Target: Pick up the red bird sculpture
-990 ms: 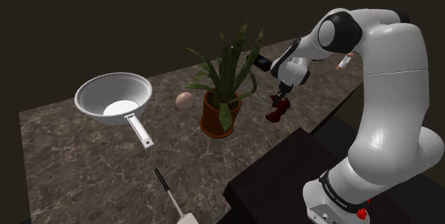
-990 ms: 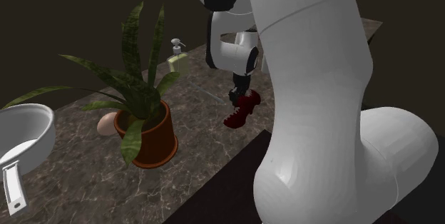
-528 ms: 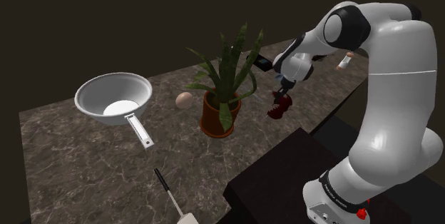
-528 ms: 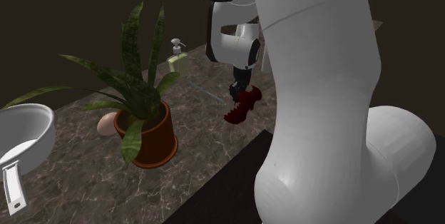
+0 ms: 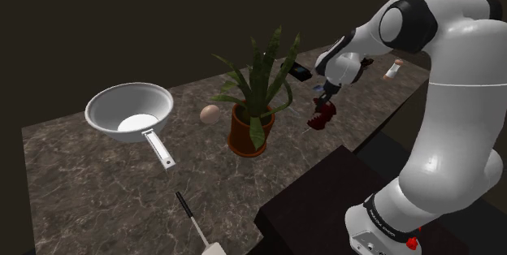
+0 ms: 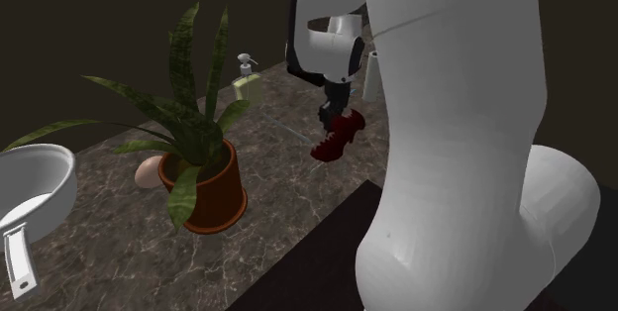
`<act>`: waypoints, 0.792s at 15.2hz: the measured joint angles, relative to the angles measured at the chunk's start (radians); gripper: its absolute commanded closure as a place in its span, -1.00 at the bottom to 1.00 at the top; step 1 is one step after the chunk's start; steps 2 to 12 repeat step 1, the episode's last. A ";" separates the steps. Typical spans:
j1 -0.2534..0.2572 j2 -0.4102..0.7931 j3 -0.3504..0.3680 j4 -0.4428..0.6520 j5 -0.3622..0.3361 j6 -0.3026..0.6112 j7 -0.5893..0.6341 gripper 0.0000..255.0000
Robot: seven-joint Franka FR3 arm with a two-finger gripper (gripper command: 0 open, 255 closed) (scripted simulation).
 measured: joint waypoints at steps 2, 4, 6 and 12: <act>0.002 -0.007 -0.004 -0.002 -0.004 -0.004 0.003 1.00; 0.002 -0.007 -0.004 -0.002 -0.004 -0.004 0.003 1.00; 0.002 -0.007 -0.004 -0.002 -0.004 -0.004 0.003 1.00; 0.002 -0.007 -0.004 -0.002 -0.004 -0.004 0.003 1.00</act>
